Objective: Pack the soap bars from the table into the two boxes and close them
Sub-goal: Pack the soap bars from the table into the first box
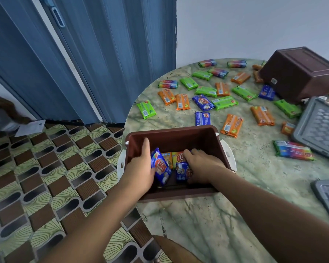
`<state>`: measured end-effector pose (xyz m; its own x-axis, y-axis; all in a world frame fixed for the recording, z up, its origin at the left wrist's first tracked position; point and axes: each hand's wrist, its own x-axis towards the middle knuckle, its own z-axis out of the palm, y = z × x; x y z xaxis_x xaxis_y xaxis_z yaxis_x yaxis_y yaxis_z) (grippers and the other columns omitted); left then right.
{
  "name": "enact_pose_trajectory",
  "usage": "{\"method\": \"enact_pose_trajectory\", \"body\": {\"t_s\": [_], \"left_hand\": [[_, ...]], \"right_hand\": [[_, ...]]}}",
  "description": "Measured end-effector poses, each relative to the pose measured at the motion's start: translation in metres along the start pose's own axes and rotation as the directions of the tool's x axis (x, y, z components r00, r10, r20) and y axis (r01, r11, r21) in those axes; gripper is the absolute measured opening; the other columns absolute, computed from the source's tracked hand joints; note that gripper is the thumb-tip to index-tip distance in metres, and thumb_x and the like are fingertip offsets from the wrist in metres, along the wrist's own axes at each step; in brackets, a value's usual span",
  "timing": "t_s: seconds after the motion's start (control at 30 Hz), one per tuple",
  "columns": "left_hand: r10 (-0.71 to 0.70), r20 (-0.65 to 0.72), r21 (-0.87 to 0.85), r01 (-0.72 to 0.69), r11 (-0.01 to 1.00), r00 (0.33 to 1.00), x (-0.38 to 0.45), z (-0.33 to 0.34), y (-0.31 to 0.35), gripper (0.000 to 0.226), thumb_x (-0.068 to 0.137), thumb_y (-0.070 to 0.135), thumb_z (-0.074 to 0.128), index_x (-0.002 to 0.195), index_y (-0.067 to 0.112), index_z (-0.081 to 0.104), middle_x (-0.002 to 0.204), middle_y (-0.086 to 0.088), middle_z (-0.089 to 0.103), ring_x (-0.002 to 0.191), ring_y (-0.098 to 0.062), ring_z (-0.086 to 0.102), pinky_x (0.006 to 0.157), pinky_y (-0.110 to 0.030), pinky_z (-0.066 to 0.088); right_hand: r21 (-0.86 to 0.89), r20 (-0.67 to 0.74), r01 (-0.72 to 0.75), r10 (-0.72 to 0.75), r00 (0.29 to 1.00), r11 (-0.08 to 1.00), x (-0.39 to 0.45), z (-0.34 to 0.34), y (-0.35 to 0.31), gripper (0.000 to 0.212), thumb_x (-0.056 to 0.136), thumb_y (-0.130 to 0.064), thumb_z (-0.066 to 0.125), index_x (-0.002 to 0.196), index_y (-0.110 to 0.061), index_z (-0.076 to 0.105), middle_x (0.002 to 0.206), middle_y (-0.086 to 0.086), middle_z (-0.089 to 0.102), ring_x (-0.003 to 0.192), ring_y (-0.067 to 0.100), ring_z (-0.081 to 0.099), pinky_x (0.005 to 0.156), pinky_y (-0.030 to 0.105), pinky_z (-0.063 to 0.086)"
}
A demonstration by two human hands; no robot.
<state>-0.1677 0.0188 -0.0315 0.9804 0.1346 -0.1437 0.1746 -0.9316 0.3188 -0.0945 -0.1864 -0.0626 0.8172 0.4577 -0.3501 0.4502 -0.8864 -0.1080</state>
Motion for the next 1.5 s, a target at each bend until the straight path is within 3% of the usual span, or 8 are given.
{"method": "enact_pose_trajectory", "body": {"t_s": [0.1,0.2,0.43,0.8,0.97,1.1,1.3,1.5], "left_hand": [[0.017,0.139,0.225,-0.049,0.973,0.990,0.007,0.000,0.003,0.044,0.098,0.026,0.062,0.136,0.009,0.046,0.115,-0.015,0.067,0.103,-0.034,0.067,0.080,-0.037,0.051],[-0.026,0.241,0.366,-0.066,0.928,0.970,0.015,0.006,0.006,0.032,0.093,0.025,0.066,0.119,0.005,0.062,0.114,-0.013,0.065,0.099,-0.030,0.067,0.076,-0.034,0.052],[0.292,0.367,0.190,-0.378,0.906,0.883,0.029,0.017,-0.001,0.071,0.075,0.038,0.082,0.138,0.031,0.050,0.129,-0.004,0.042,0.121,-0.027,0.042,0.095,-0.042,0.047],[0.257,0.332,0.254,-0.348,0.902,0.908,0.035,0.029,-0.003,0.087,0.070,0.053,0.081,0.141,0.024,0.040,0.140,-0.006,0.042,0.127,-0.033,0.040,0.103,-0.045,0.043],[0.308,0.327,0.194,-0.382,0.904,0.893,0.036,0.030,-0.002,0.059,0.072,0.056,0.078,0.117,0.029,0.052,0.126,-0.002,0.050,0.120,-0.028,0.047,0.094,-0.041,0.046],[0.256,0.324,0.240,-0.341,0.909,0.911,0.035,0.030,-0.003,0.069,0.068,0.054,0.081,0.123,0.026,0.050,0.131,-0.005,0.048,0.124,-0.030,0.044,0.092,-0.042,0.045],[0.254,0.315,0.250,-0.338,0.907,0.915,0.034,0.029,-0.001,0.079,0.069,0.050,0.081,0.135,0.026,0.045,0.138,-0.005,0.045,0.126,-0.031,0.040,0.097,-0.044,0.043],[0.269,0.305,0.216,-0.342,0.915,0.913,0.034,0.028,-0.001,0.075,0.072,0.048,0.079,0.136,0.026,0.047,0.139,-0.003,0.046,0.126,-0.030,0.040,0.096,-0.043,0.043]], "right_hand": [[0.010,-0.003,0.000,0.000,1.000,1.000,0.000,-0.001,0.000,0.091,0.072,-0.050,0.086,0.141,-0.023,0.032,0.138,0.007,0.047,0.126,0.029,0.049,0.091,0.043,0.053],[0.020,-0.007,-0.003,0.003,1.000,1.000,0.000,-0.001,0.000,0.088,0.073,-0.050,0.085,0.139,-0.024,0.032,0.137,0.007,0.047,0.125,0.028,0.050,0.091,0.043,0.054],[0.037,-0.031,-0.007,0.008,0.999,0.999,-0.001,-0.002,0.000,0.082,0.072,-0.051,0.085,0.132,-0.022,0.036,0.130,0.007,0.049,0.120,0.029,0.051,0.088,0.045,0.055],[0.401,-0.192,0.006,0.078,0.978,0.916,-0.006,-0.011,0.001,0.049,0.081,-0.052,0.075,0.101,-0.034,0.033,0.093,-0.006,0.061,0.080,0.023,0.063,0.071,0.044,0.056],[0.475,-0.276,0.098,0.042,0.960,0.875,-0.009,-0.010,0.001,0.043,0.089,-0.045,0.068,0.125,-0.044,0.046,0.110,-0.004,0.063,0.099,0.023,0.063,0.085,0.041,0.053],[0.499,-0.252,0.054,0.086,0.964,0.865,-0.006,-0.010,0.002,0.016,0.090,-0.041,0.066,0.100,-0.034,0.055,0.099,-0.004,0.057,0.092,0.022,0.061,0.081,0.042,0.055],[0.347,-0.139,-0.029,0.082,0.987,0.937,-0.006,-0.007,0.000,0.016,0.097,-0.041,0.053,0.108,-0.033,0.045,0.102,0.001,0.056,0.088,0.023,0.061,0.078,0.046,0.058],[0.001,0.065,-0.031,0.031,0.997,1.000,-0.005,-0.007,-0.002,0.086,0.076,-0.066,0.076,0.144,-0.033,0.035,0.137,0.008,0.030,0.125,0.031,0.040,0.100,0.047,0.049]]}}
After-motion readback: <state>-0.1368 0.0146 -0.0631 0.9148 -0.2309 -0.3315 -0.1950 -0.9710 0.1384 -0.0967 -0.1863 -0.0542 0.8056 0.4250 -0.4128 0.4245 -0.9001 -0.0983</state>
